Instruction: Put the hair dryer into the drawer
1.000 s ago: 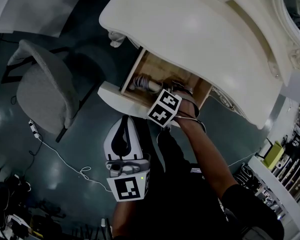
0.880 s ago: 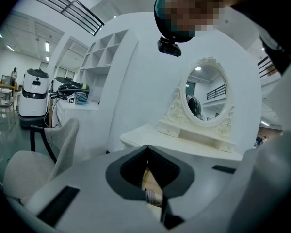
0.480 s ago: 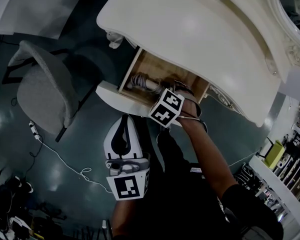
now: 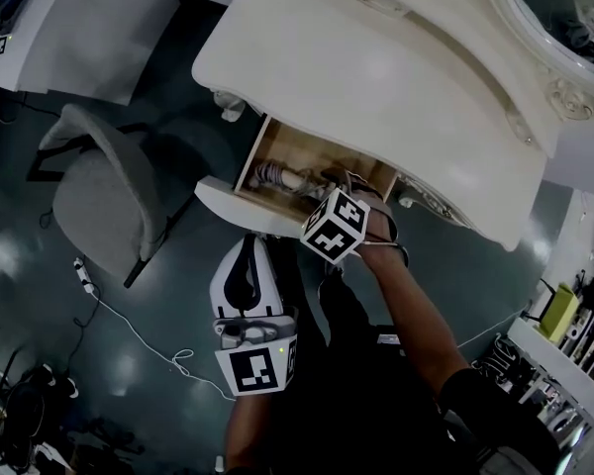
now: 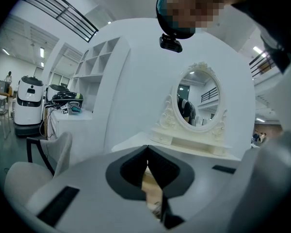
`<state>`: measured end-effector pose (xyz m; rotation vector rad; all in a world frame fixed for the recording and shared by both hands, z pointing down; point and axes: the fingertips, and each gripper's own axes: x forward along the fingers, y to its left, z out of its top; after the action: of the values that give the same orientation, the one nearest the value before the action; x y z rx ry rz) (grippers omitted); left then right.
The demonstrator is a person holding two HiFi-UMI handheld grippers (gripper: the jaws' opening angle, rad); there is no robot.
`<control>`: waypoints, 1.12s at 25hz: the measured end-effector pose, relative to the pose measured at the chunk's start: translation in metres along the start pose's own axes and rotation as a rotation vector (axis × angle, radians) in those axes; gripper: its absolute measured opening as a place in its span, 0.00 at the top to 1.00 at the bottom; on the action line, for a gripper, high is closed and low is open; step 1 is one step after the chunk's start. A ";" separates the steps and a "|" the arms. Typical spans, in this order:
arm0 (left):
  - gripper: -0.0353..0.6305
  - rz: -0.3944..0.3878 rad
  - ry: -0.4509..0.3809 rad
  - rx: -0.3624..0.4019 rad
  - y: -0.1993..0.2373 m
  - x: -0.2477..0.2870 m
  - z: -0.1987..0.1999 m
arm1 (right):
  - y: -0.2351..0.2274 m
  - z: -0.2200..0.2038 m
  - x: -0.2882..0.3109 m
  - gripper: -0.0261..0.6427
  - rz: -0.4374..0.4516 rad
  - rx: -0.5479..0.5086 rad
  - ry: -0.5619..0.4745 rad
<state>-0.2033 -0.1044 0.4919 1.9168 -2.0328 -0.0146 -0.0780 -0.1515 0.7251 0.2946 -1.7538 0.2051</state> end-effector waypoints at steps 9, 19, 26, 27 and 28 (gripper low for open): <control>0.91 -0.014 -0.027 0.027 -0.037 -0.021 0.021 | 0.000 -0.006 -0.056 0.83 0.005 0.069 -0.142; 0.91 -0.009 -0.053 0.049 -0.087 -0.056 0.040 | 0.006 -0.032 -0.121 0.90 0.016 0.187 -0.304; 0.91 0.006 -0.064 0.067 -0.118 -0.079 0.050 | 0.006 -0.049 -0.171 0.91 -0.008 0.285 -0.451; 0.91 0.006 -0.066 0.069 -0.121 -0.082 0.052 | 0.006 -0.050 -0.180 0.91 -0.016 0.298 -0.479; 0.91 0.005 -0.069 0.071 -0.125 -0.086 0.053 | 0.006 -0.051 -0.190 0.91 -0.025 0.308 -0.507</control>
<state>-0.0937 -0.0444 0.3909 1.9795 -2.1099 -0.0079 0.0024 -0.1147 0.5497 0.6350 -2.2179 0.4114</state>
